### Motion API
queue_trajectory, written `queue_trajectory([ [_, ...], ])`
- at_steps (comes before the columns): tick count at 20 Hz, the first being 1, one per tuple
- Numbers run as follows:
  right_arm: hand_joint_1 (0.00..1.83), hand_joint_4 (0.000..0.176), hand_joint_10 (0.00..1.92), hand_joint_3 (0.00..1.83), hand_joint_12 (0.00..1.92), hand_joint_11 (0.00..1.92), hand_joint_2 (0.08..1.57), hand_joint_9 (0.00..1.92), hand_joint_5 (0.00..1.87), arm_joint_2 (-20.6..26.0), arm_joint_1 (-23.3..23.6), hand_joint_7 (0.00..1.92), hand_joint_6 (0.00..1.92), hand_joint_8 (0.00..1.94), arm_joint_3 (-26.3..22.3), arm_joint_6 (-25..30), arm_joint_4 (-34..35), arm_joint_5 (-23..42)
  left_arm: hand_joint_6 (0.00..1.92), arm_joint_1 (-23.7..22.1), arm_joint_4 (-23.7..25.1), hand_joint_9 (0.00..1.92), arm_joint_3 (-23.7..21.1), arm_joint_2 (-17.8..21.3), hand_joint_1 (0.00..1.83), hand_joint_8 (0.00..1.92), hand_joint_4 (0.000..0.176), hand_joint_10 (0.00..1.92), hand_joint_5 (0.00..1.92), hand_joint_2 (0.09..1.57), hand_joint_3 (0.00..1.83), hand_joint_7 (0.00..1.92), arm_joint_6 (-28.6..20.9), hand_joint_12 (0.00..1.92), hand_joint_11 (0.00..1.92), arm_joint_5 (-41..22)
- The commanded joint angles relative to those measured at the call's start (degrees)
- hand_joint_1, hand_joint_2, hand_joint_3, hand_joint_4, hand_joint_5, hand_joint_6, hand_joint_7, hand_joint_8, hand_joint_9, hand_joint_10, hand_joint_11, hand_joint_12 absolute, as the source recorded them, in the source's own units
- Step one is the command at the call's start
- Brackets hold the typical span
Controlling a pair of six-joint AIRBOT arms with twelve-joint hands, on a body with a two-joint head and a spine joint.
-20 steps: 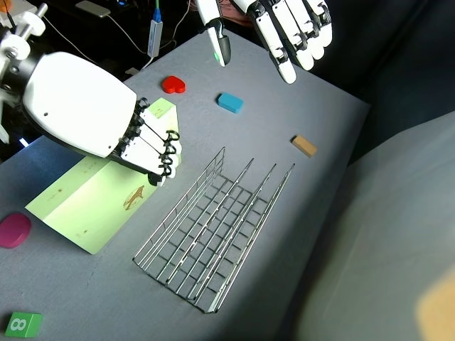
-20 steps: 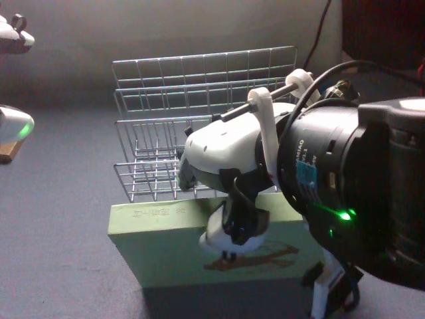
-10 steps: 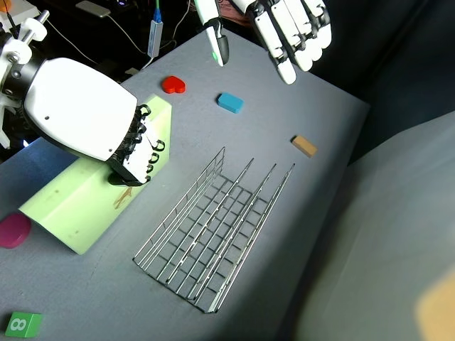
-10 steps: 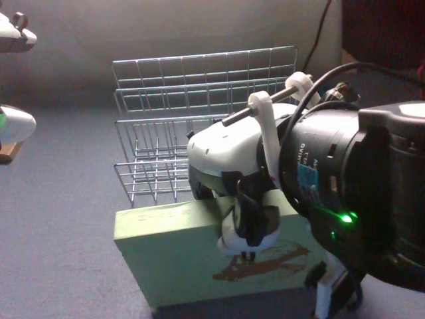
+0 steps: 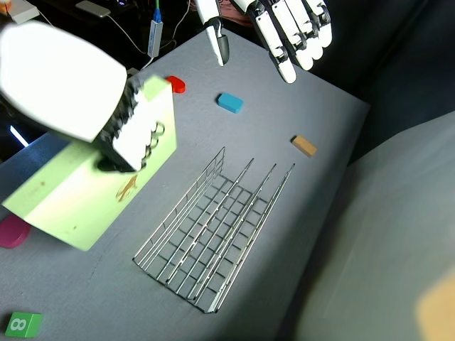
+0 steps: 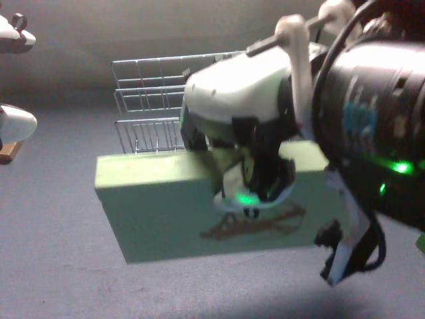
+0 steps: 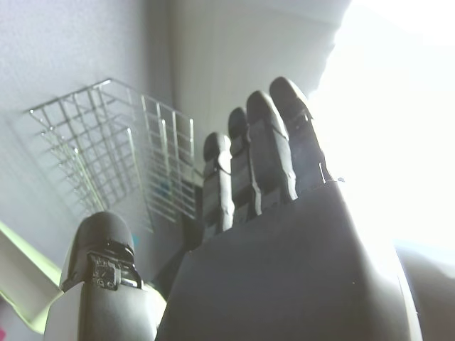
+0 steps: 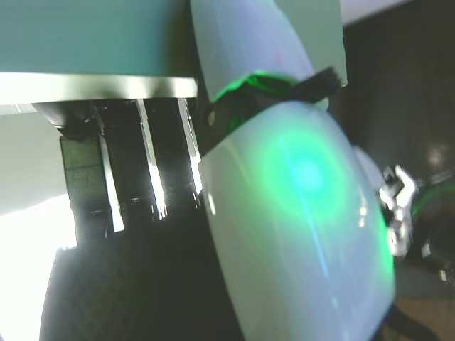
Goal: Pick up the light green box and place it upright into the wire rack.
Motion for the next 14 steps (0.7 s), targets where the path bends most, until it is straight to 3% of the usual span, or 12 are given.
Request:
queue_trajectory([
  [1,1.35,0.0,1.47,0.0,1.57,0.69,1.19,0.81,0.75,0.22,1.35,0.86,1.09,1.23,-0.09,-0.08,-4.83,2.34,0.0,-0.92,3.64,0.23,-0.16,0.17,0.13,0.0,0.05,0.0,0.23,1.22,0.0,0.23,0.39,0.61,0.0,-3.17],
  [8,1.35,0.0,1.47,0.0,1.58,0.7,1.19,0.8,0.74,0.51,6.02,0.85,1.12,1.24,-0.07,1.62,-18.22,1.8,0.01,-1.02,3.64,0.24,-0.4,0.17,0.13,0.0,0.049,0.0,0.25,1.22,0.0,0.24,0.39,0.61,0.0,-2.64],
  [14,1.35,0.0,1.48,0.0,1.58,0.68,1.2,0.8,0.74,-3.22,6.37,0.84,1.12,1.26,2.73,2.28,-20.29,1.98,0.01,-1.06,3.63,0.23,-0.69,0.16,0.13,0.01,0.048,0.0,0.27,1.22,0.0,0.25,0.39,0.61,0.0,-2.52],
])
